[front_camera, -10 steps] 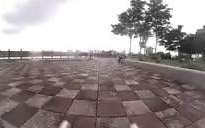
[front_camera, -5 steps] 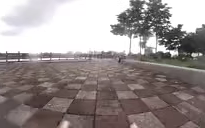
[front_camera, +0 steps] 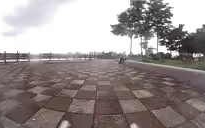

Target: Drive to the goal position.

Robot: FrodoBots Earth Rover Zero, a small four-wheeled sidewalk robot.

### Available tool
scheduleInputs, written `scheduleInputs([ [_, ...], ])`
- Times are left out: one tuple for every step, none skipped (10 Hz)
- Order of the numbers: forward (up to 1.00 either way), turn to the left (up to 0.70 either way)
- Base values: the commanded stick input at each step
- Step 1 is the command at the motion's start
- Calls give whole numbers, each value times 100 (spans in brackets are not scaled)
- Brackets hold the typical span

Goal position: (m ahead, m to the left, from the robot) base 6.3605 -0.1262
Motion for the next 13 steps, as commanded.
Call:
scheduleInputs([
  [70, 0],
  [70, 0],
  [70, 0],
  [70, 0],
  [70, 0],
  [70, 0],
  [70, 0],
  [70, 0],
  [70, 0],
  [70, 0],
  [70, 0],
  [70, 0],
  [70, 0],
])
